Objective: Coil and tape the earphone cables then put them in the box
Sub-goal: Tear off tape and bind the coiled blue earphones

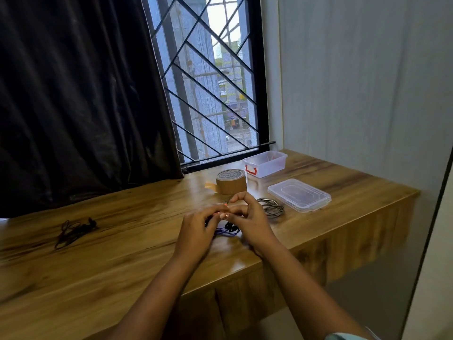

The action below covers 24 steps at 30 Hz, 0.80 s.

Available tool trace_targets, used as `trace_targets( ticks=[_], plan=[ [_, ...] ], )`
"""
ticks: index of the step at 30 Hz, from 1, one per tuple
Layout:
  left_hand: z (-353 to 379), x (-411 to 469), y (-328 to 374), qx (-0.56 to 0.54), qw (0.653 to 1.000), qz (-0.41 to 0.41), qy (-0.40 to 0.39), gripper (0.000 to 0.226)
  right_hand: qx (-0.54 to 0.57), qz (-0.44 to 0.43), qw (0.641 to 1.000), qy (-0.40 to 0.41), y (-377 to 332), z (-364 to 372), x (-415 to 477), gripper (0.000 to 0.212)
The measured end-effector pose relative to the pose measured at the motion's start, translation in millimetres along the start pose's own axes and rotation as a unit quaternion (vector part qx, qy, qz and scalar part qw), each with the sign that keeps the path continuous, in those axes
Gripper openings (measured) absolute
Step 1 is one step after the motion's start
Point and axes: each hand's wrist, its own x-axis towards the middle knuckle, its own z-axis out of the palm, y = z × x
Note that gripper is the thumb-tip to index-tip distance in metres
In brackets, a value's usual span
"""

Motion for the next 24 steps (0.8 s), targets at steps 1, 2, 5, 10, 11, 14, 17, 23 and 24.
trace_targets(
  ticks=[1, 2, 5, 10, 11, 14, 17, 23, 24],
  plan=[
    [-0.1, 0.0, 0.3, -0.001, 1.000, -0.001, 0.000, 0.023, -0.007, -0.003, 1.000, 0.002, 0.2, 0.0, -0.2, 0.033],
    [-0.4, -0.2, 0.6, -0.006, 1.000, -0.004, 0.005, 0.025, -0.016, -0.008, 1.000, 0.004, 1.3, -0.1, 0.1, 0.031],
    [-1.4, -0.8, 1.3, -0.024, 0.999, -0.016, 0.023, 0.027, -0.046, -0.029, 0.998, 0.012, 4.3, 1.0, 0.7, 0.029],
    [-1.5, 1.0, -0.9, -0.024, 0.999, -0.034, 0.023, 0.020, -0.076, -0.047, 0.996, 0.018, 5.4, 1.8, -0.6, 0.028],
    [-1.8, 0.7, -0.2, -0.019, 0.999, -0.033, 0.022, 0.019, -0.079, -0.050, 0.995, 0.018, 5.0, 2.1, -1.2, 0.027],
    [-1.9, 0.5, 1.6, -0.002, 0.999, -0.030, 0.030, 0.017, -0.084, -0.053, 0.995, 0.021, 4.3, 3.1, -2.5, 0.025],
    [-0.6, 0.6, 4.0, 0.041, 0.998, -0.030, 0.040, 0.015, -0.097, -0.049, 0.994, 0.020, 6.0, 3.2, -2.8, 0.027],
    [8.5, -1.4, 7.6, 0.135, 0.989, -0.026, 0.051, 0.013, -0.172, -0.042, 0.983, 0.053, 7.8, 6.3, -5.5, 0.028],
    [9.9, -1.5, 7.9, 0.139, 0.988, -0.031, 0.054, 0.012, -0.180, -0.042, 0.981, 0.062, 7.8, 5.9, -5.7, 0.029]
  ],
)
